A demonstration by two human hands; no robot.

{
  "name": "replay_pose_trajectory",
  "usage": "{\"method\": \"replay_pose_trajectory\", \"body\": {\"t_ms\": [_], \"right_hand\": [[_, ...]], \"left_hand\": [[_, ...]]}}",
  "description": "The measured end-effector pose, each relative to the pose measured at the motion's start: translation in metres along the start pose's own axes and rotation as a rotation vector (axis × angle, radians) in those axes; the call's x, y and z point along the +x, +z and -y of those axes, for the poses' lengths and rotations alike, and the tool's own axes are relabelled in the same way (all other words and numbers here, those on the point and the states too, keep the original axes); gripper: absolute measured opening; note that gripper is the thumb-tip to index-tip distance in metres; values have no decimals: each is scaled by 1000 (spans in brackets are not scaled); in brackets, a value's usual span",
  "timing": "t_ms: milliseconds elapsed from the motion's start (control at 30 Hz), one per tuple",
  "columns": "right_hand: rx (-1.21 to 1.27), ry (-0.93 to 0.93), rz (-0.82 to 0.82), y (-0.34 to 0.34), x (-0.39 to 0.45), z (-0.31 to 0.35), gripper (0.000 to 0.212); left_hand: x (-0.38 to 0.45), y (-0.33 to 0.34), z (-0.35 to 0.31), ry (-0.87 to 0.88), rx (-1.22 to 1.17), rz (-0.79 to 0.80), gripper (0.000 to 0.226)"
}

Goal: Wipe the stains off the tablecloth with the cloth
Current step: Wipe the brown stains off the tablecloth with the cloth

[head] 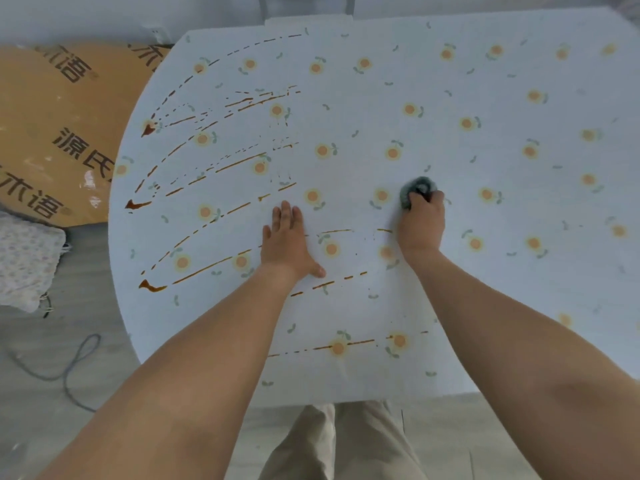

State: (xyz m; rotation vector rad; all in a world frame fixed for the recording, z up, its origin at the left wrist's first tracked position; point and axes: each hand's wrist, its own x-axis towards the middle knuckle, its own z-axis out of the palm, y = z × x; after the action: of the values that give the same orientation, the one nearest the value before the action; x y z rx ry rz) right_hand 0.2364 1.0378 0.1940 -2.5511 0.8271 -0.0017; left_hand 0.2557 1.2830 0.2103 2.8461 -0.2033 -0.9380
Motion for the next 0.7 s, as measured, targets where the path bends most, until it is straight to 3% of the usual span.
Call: {"method": "replay_pose_trajectory", "body": {"t_ms": [67,167,233,300,433,500,567,700], "right_hand": [[31,-123,69,14,-23,26,33],[-35,-552,303,37,-64,63,28],[-84,-737,436,34,-68,63,30],[-86,-678,397,20,-56,42,32],[58,-101,119,-8,-50,-5,31],[36,25,29,-3,-67,4,30],[30,-57,41,12,-91,24,32],[-27,-579,328,34,-142,47,30]], "left_hand": [[-6,2,-2,-14,8,-20,145],[-30,21,-7,-23,41,-49,141],[-47,38,-7,-1,43,-31,145],[-52,43,-5,11,21,-30,146],[-52,35,-6,18,10,-1,145],[-60,38,-6,11,19,-9,142],[-74,46,-2,0,21,-29,143],[-99,69,9,23,58,-6,146]]}}
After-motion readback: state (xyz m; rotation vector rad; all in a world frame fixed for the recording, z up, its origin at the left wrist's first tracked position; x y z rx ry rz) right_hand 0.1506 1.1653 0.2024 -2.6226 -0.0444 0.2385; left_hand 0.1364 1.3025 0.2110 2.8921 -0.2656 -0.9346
